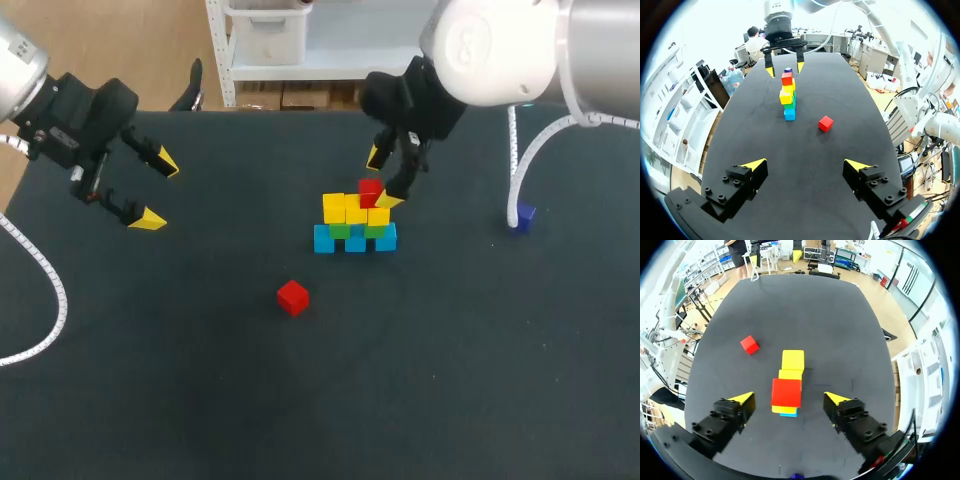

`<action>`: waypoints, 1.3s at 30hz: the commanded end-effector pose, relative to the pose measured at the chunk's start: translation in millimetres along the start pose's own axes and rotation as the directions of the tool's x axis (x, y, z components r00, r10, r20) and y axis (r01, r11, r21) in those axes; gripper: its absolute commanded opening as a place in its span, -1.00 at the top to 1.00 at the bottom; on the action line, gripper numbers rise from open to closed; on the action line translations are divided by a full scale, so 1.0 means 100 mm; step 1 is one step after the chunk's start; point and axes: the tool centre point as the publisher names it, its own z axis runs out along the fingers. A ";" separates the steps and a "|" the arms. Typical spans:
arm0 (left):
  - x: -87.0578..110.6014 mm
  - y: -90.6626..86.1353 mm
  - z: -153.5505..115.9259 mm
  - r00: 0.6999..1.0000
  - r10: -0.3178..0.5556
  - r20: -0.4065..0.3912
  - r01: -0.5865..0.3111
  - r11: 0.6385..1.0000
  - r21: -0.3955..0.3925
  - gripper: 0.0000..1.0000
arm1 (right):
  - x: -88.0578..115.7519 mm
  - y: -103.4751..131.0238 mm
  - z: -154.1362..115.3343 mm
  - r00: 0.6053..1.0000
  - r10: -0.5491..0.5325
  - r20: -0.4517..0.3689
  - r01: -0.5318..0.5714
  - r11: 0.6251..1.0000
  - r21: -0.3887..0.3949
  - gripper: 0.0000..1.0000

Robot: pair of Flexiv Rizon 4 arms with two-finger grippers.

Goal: Place the blue cubes, place green cubes on the blue cubes, place the yellow cubes on the green cubes, then place the red cubes on the yellow cubes, and place purple cube on the red cubes.

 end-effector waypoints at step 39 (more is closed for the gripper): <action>0.01 0.00 0.00 1.000 0.004 0.004 -0.004 1.000 -0.002 -1.00 | 2.09 0.31 -1.02 0.975 0.023 0.222 -0.044 0.995 0.089 -1.00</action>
